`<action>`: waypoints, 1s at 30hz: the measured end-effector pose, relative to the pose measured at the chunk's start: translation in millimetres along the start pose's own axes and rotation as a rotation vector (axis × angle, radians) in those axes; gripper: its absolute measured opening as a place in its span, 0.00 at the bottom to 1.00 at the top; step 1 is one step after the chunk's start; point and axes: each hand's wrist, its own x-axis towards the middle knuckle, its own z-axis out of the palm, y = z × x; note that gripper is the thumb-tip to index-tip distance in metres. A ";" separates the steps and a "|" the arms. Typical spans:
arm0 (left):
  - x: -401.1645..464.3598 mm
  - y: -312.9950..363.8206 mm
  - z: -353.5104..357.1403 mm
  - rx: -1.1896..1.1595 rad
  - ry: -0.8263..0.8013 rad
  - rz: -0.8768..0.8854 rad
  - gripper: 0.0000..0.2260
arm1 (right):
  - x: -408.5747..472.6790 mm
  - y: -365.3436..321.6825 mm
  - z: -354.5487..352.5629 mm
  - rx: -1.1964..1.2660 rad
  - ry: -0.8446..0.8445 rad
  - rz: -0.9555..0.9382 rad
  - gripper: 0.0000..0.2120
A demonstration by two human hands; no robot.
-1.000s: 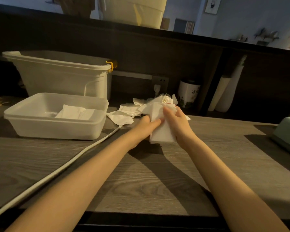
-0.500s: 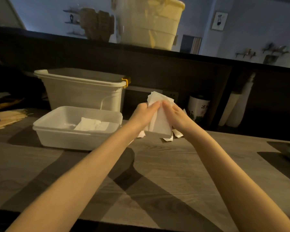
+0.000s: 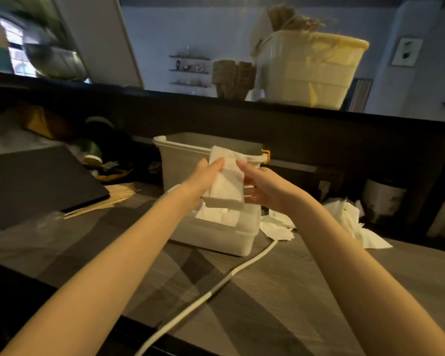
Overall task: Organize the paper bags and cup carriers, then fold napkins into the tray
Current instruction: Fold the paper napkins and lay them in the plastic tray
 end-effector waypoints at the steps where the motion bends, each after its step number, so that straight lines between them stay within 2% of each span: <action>1: 2.6 -1.6 -8.2 0.013 0.024 0.005 0.22 | 3.9 -0.9 7.2 0.015 -0.007 -0.017 0.27; 5: 13.9 -9.1 -38.4 0.034 0.076 -0.001 0.21 | 24.9 -4.1 38.2 -0.001 -0.018 -0.055 0.16; 9: 23.3 -22.7 -62.4 0.038 0.123 -0.048 0.20 | 46.1 -0.8 58.3 0.085 -0.022 0.024 0.06; 13: 31.8 -42.1 -77.6 -0.071 0.318 0.026 0.11 | 70.4 12.3 64.3 0.328 0.025 0.177 0.10; 15: 32.7 -48.3 -82.3 -0.155 0.324 0.057 0.07 | 81.4 19.7 67.6 0.352 0.006 0.259 0.08; 18: 32.3 -52.3 -85.8 -0.184 0.316 0.078 0.11 | 96.3 30.4 74.2 0.255 -0.012 0.362 0.04; 22: 32.9 -55.4 -86.6 -0.246 0.300 0.070 0.11 | 104.1 35.1 85.2 0.051 -0.013 0.428 0.07; 27: 33.2 -62.7 -84.6 -0.257 0.274 0.049 0.11 | 108.1 40.2 95.9 -0.059 -0.007 0.435 0.08; 30: 32.6 -64.9 -84.7 -0.236 0.271 0.054 0.11 | 108.8 36.6 96.2 -0.105 -0.038 0.383 0.05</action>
